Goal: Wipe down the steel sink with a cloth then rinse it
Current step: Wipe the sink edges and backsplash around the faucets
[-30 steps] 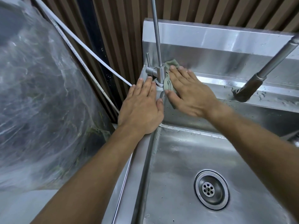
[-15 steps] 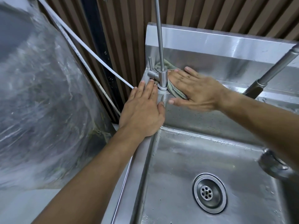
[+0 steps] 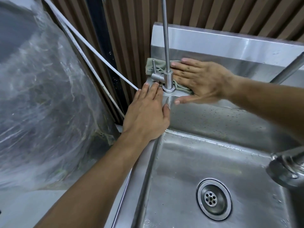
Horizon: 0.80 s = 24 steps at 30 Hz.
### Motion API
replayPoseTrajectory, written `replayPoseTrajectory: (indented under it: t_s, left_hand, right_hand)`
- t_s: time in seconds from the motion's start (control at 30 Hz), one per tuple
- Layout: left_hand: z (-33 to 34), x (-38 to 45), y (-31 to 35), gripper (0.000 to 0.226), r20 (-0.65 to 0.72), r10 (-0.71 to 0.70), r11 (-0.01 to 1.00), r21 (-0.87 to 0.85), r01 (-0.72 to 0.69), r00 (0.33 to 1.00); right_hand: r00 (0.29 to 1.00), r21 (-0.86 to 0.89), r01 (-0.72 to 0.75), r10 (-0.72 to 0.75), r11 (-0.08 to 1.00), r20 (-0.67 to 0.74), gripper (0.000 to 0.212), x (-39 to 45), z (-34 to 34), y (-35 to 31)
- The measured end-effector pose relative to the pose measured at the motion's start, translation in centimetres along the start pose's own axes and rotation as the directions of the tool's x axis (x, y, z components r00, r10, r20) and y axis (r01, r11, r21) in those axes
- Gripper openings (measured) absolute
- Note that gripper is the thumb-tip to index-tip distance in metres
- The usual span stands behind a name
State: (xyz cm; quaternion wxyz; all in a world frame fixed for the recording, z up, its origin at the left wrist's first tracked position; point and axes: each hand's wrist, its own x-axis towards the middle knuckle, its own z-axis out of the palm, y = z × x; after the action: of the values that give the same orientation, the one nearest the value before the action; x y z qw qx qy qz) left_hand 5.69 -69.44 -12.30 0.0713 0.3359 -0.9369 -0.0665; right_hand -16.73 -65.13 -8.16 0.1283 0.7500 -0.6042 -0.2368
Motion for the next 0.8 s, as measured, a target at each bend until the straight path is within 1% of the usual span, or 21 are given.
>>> replayPoseTrajectory:
  t_s: [0.07, 0.13, 0.2, 0.27, 0.33, 0.37, 0.43, 0.47, 0.5, 0.53, 0.6, 0.67, 0.7, 0.73, 0.77, 0.8]
  left_hand:
    - [0.0, -0.1, 0.1, 0.067, -0.022, -0.010, 1.000, -0.009, 0.010, 1.000]
    - [0.0, -0.1, 0.2, 0.068, -0.015, -0.012, 1.000, -0.004, 0.012, 1.000]
    - [-0.1, -0.3, 0.3, 0.067, -0.008, -0.012, 1.000, 0.007, 0.012, 1.000]
    - [-0.3, -0.4, 0.3, 0.068, -0.006, -0.007, 1.000, 0.003, 0.007, 1.000]
    - [-0.5, -0.5, 0.2, 0.069, 0.004, -0.007, 1.000, -0.003, 0.007, 1.000]
    - [-0.5, -0.6, 0.2, 0.070, 0.010, -0.007, 1.000, -0.001, 0.007, 1.000]
    - [-0.5, -0.6, 0.1, 0.073, 0.019, -0.010, 1.000, 0.002, 0.010, 1.000]
    - [-0.5, -0.6, 0.1, 0.073, 0.022, -0.011, 1.000, 0.000, 0.011, 1.000]
    - [-0.5, -0.6, 0.1, 0.073, 0.017, -0.013, 1.000, -0.004, 0.013, 1.000]
    - [-0.4, -0.6, 0.2, 0.073, 0.004, -0.015, 1.000, -0.009, 0.015, 1.000]
    - [-0.4, -0.5, 0.1, 0.073, -0.009, -0.025, 0.999, -0.023, 0.025, 1.000]
    - [-0.3, -0.4, 0.1, 0.077, 0.014, -0.051, 0.999, -0.019, 0.051, 0.999]
    - [-0.3, -0.3, 0.0, 0.080, 0.025, -0.056, 0.998, -0.006, 0.056, 0.998]
    - [-0.2, -0.3, 0.0, 0.081, 0.033, -0.052, 0.999, 0.006, 0.052, 0.998]
    - [-0.2, -0.2, 0.0, 0.081, 0.039, -0.048, 0.999, 0.015, 0.047, 0.998]
    - [-0.2, -0.2, 0.0, 0.079, 0.042, -0.046, 0.999, 0.017, 0.045, 0.998]
  right_hand:
    - [0.998, -0.112, 0.068, -0.067, 0.991, 0.013, 0.106, 0.9, -0.4, 1.0]
    - [0.994, -0.131, 0.105, -0.102, 0.986, 0.030, 0.109, 1.8, -0.8, 1.3]
    - [0.995, -0.113, 0.104, -0.103, 0.988, 0.012, 0.108, 2.3, -0.9, 1.2]
    - [0.998, 0.008, 0.059, -0.059, 0.998, 0.000, 0.105, 1.7, -1.0, 0.5]
    - [0.999, 0.201, -0.031, 0.033, 0.979, -0.006, 0.100, -0.4, 0.1, -1.0]
    - [0.996, 0.306, -0.088, 0.094, 0.948, -0.006, 0.096, -1.8, 0.9, -1.9]
    - [0.980, 0.507, -0.174, 0.199, 0.844, 0.006, 0.092, -4.1, 2.0, -3.1]
    - [0.970, 0.567, -0.194, 0.242, 0.801, -0.010, 0.091, -4.6, 2.1, -3.4]
    - [0.958, 0.584, -0.196, 0.280, 0.788, -0.056, 0.088, -4.4, 1.9, -3.6]
    - [0.947, 0.561, -0.187, 0.299, 0.806, -0.114, 0.087, -3.8, 1.6, -3.7]
    - [0.942, 0.429, -0.176, 0.279, 0.886, -0.189, 0.093, -1.9, 1.0, -3.7]
    - [0.958, 0.284, -0.142, 0.204, 0.948, -0.202, 0.103, -0.6, 1.0, -3.5]
    - [0.965, 0.242, -0.123, 0.173, 0.962, -0.198, 0.106, -0.3, 1.2, -3.4]
    - [0.966, 0.228, -0.111, 0.159, 0.967, -0.204, 0.106, -0.3, 1.6, -3.1]
    - [0.965, 0.253, -0.105, 0.160, 0.962, -0.206, 0.105, -0.5, 1.9, -3.1]
    - [0.963, 0.318, -0.115, 0.185, 0.941, -0.199, 0.103, -0.7, 2.0, -3.3]
